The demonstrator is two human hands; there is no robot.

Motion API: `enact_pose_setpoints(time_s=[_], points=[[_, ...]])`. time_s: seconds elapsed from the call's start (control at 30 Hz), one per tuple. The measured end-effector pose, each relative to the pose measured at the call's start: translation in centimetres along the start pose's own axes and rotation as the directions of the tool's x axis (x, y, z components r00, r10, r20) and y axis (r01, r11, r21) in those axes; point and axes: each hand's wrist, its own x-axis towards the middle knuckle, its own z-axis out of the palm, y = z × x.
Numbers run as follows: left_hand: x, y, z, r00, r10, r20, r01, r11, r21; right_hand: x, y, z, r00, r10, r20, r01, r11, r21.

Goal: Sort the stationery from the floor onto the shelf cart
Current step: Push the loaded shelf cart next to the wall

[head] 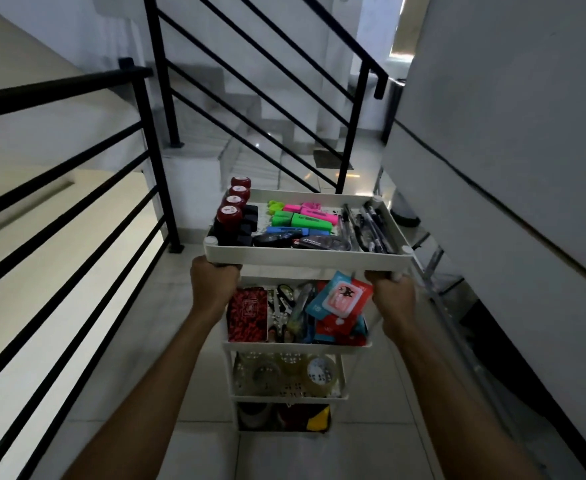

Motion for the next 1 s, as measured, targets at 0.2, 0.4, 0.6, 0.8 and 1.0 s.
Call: enact_pose_setpoints(time_s=[0.2, 0.4, 0.6, 0.8, 1.0], points=[[1.0, 0.1, -1.0, 0.98, 0.032, 0.195, -0.034, 0.999, 0.003, 0.0, -0.3, -0.2, 0.998, -0.017, 0.052, 0.02, 0.998, -0.054], [0.5, -0.2, -1.0, 0.986, 0.035, 0.161, -0.033, 0.999, -0.015, 0.0, 0.4, -0.5, 0.999, -0.007, 0.053, 0.009, 0.999, -0.043], [-1.6, -3.2, -0.6, 0.999, 0.026, 0.021, -0.027, 0.999, 0.042, -1.0, 3.7, -0.5, 0.992, 0.111, 0.064, -0.118, 0.987, 0.112], [-0.9, -3.2, -0.4, 0.98, -0.18, 0.081, 0.179, 0.984, 0.027, -0.2, 4.6, 0.1, 0.977, 0.214, 0.017, -0.215, 0.975, 0.049], [-0.1, -3.2, -1.0, 0.961, -0.171, 0.219, 0.162, 0.985, 0.059, 0.3, 4.8, -0.2, 0.975, 0.205, 0.084, -0.204, 0.979, -0.015]])
